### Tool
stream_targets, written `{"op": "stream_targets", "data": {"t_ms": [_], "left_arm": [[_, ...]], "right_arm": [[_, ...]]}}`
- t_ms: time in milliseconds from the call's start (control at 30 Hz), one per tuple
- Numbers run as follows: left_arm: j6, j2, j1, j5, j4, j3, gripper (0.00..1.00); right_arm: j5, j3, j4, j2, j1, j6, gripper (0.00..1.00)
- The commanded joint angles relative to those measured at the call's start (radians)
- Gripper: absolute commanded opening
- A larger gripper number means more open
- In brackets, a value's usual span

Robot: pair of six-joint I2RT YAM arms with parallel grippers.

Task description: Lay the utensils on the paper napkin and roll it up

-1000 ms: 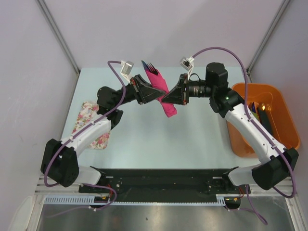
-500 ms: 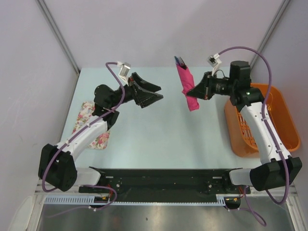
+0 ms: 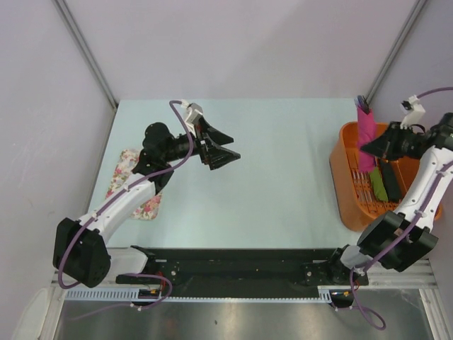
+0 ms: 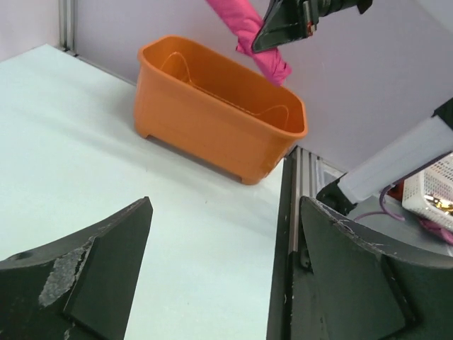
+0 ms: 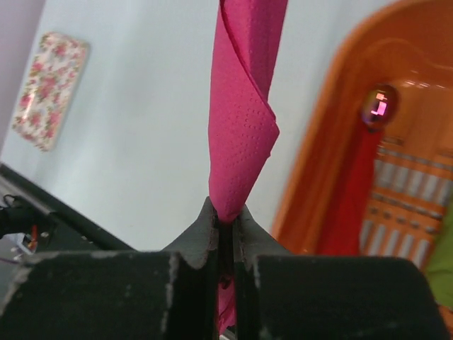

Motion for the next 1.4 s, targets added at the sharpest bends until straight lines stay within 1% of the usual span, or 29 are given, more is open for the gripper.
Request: {"op": "stream_targets", "data": {"t_ms": [0, 67, 167, 333, 367, 467, 500, 533, 567, 600, 633, 667, 767, 833, 933, 1133, 1267, 1367], "left_arm": [[0.123, -0.006, 0.001, 0.033, -0.080, 0.044, 0.90], [0.099, 0.026, 0.017, 0.124, -0.062, 0.052, 0.89], [0.057, 0.084, 0.043, 0.194, -0.046, 0.083, 0.86], [0.026, 0.158, 0.090, 0.201, -0.060, 0.157, 0.85], [0.057, 0.169, 0.093, 0.202, -0.107, 0.173, 0.84], [0.117, 0.209, 0.109, 0.192, -0.182, 0.227, 0.85], [0.131, 0.227, 0.122, 0.187, -0.240, 0.249, 0.85], [0.149, 0.240, 0.130, 0.182, -0.282, 0.267, 0.92], [0.205, 0.249, 0.136, 0.181, -0.329, 0.287, 0.95], [0.242, 0.258, 0.155, 0.179, -0.435, 0.336, 0.96], [0.278, 0.276, 0.162, 0.176, -0.484, 0.357, 1.00], [0.327, 0.281, 0.184, 0.173, -0.517, 0.374, 1.00], [0.351, 0.296, 0.236, 0.166, -0.561, 0.390, 1.00], [0.437, 0.313, 0.254, 0.155, -0.674, 0.431, 1.00], [0.532, 0.335, 0.287, 0.127, -0.774, 0.454, 1.00], [0.620, 0.369, 0.297, 0.110, -0.873, 0.491, 1.00], [0.625, 0.382, 0.297, 0.104, -0.868, 0.499, 1.00], [0.628, 0.385, 0.297, 0.104, -0.867, 0.502, 1.00]], "right_arm": [[-0.015, 0.039, -0.276, 0.031, -0.124, -0.247, 0.00], [0.011, 0.036, -0.276, 0.046, -0.154, -0.306, 0.00], [0.047, 0.016, -0.276, 0.084, -0.178, -0.350, 0.00], [0.070, -0.057, -0.276, 0.136, -0.218, -0.401, 0.00], [0.071, -0.068, -0.276, 0.146, -0.235, -0.416, 0.00], [0.080, -0.112, -0.278, 0.178, -0.249, -0.433, 0.00], [0.084, -0.120, -0.267, 0.182, -0.249, -0.435, 0.00], [0.090, -0.128, -0.256, 0.187, -0.247, -0.427, 0.00], [0.106, -0.143, -0.238, 0.193, -0.243, -0.412, 0.00], [0.119, -0.152, -0.201, 0.198, -0.238, -0.386, 0.00], [0.132, -0.163, -0.178, 0.199, -0.230, -0.363, 0.00], [0.154, -0.171, -0.157, 0.207, -0.221, -0.347, 0.00], [0.179, -0.192, -0.091, 0.216, -0.188, -0.280, 0.00], [0.186, -0.205, -0.041, 0.225, -0.169, -0.239, 0.00], [0.188, -0.217, 0.002, 0.251, -0.157, -0.205, 0.00], [0.191, -0.241, 0.080, 0.308, -0.109, -0.137, 0.00], [0.208, -0.264, 0.156, 0.331, -0.089, -0.081, 0.00], [0.252, -0.278, 0.215, 0.356, -0.077, -0.044, 0.00]]}}
